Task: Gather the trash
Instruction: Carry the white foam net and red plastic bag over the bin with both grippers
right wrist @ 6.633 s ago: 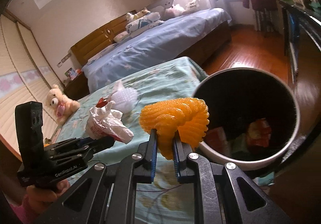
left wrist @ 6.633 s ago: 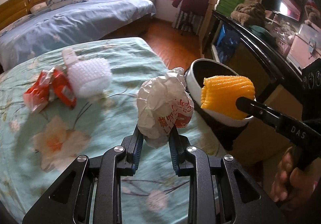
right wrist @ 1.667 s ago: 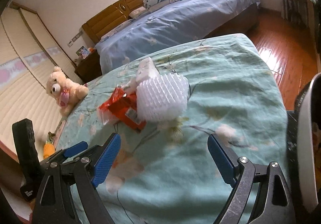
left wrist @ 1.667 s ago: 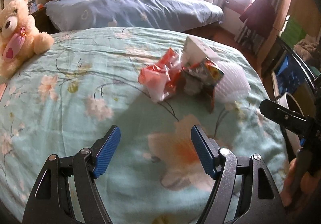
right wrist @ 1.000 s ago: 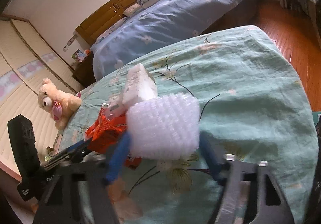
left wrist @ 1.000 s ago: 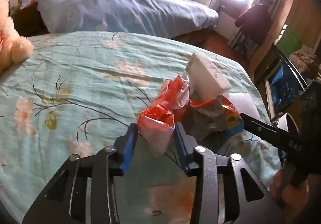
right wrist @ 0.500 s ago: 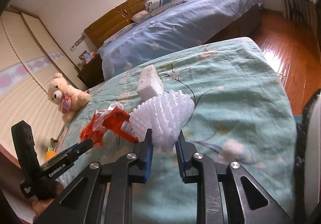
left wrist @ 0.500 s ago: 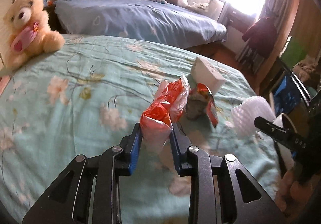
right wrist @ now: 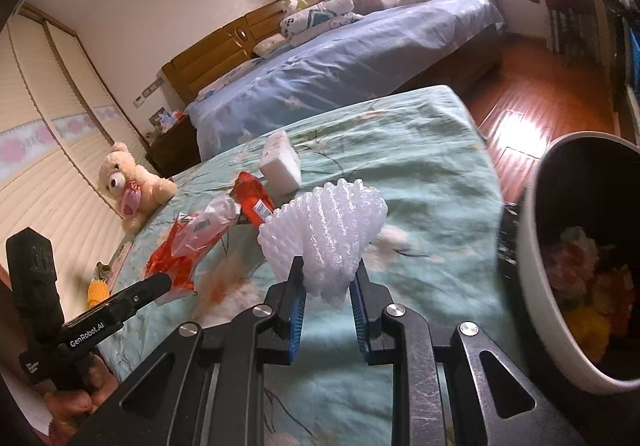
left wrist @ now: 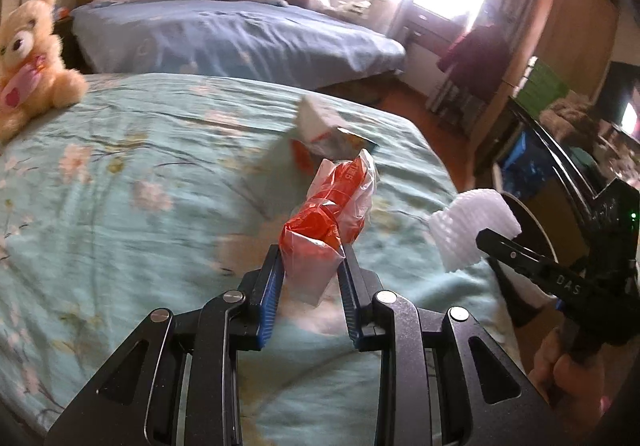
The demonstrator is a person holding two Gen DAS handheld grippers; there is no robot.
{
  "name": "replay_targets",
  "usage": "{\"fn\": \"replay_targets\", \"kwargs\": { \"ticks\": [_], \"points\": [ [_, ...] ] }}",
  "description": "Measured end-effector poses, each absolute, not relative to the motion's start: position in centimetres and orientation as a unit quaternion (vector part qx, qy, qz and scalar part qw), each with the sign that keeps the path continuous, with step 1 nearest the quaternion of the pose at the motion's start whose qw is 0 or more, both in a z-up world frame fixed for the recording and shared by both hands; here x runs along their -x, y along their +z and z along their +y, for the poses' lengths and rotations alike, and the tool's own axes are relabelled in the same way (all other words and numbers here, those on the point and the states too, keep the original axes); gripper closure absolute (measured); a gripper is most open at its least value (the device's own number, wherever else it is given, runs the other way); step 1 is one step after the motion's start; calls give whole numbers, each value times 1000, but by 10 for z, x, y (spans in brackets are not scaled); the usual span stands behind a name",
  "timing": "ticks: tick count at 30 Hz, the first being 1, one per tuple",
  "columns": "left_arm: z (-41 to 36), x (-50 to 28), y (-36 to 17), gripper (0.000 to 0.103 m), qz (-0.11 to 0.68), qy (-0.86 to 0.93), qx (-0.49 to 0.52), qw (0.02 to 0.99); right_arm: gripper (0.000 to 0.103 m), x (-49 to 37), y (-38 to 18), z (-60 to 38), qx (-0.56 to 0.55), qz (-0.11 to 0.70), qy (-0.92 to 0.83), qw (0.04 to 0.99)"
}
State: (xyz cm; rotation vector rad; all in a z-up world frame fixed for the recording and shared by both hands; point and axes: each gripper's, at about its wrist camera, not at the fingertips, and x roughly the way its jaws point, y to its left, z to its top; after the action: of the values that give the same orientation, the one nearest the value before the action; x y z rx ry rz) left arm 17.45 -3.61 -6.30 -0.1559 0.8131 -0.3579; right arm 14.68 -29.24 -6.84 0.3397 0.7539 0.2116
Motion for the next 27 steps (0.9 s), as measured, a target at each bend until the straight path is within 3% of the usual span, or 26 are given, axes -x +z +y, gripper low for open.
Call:
{"fn": "replay_targets", "kwargs": {
  "ticks": [27],
  "points": [
    [-149, -152, -43, 77, 384, -274, 8, 882, 82, -73, -47, -371, -176, 322, 17, 930]
  ]
}}
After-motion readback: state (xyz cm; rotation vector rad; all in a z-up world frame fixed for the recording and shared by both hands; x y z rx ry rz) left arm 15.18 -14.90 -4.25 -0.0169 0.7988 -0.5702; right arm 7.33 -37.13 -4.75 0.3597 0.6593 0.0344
